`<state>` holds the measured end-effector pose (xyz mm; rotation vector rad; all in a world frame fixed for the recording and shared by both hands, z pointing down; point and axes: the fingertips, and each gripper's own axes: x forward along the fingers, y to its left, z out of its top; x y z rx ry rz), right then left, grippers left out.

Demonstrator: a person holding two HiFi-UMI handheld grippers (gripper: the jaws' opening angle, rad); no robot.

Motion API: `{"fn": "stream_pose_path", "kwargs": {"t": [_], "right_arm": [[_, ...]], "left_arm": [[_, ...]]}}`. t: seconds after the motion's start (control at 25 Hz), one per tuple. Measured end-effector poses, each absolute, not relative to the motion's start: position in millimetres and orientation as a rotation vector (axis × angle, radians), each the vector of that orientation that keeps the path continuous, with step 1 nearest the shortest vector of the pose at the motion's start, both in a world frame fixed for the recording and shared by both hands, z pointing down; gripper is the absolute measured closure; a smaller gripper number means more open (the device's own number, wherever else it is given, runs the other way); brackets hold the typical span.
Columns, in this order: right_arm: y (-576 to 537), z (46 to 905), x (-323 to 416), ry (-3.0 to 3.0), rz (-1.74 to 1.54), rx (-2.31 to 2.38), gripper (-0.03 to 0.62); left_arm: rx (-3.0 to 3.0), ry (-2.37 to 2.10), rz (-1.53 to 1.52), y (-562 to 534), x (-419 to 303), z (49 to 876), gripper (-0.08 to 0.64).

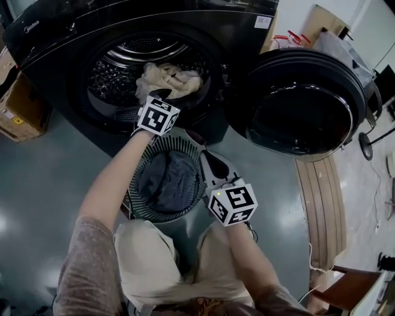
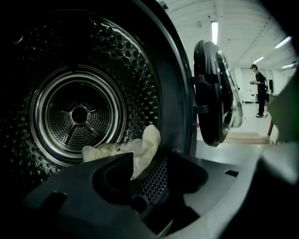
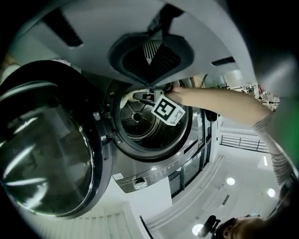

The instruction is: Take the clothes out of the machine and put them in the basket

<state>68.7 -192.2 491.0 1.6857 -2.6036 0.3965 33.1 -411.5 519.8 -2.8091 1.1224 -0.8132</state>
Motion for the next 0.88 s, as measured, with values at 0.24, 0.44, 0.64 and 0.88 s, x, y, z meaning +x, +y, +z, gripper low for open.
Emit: {"fn": "stream_pose_path", "kwargs": {"t": [0.24, 0.44, 0.64, 0.88], "right_arm": [[-180, 488, 81, -2.563, 0.357, 1.713, 0.595], [-183, 489, 96, -2.544, 0.393, 1.773, 0.595], [-191, 496, 92, -2.53, 0.372, 1.757, 0.595], [-207, 506, 91, -2.534, 0.381, 1.757, 0.595]], "left_arm": [[-2.76, 1.09, -0.904, -445, 57, 538, 0.325], [-2.75, 1.048, -0.906, -452, 70, 540, 0.376], [-2.738, 1.113, -0.879, -445, 65, 533, 0.527], [-2.806, 1.123, -0.79, -407, 31, 505, 0.535]]}}
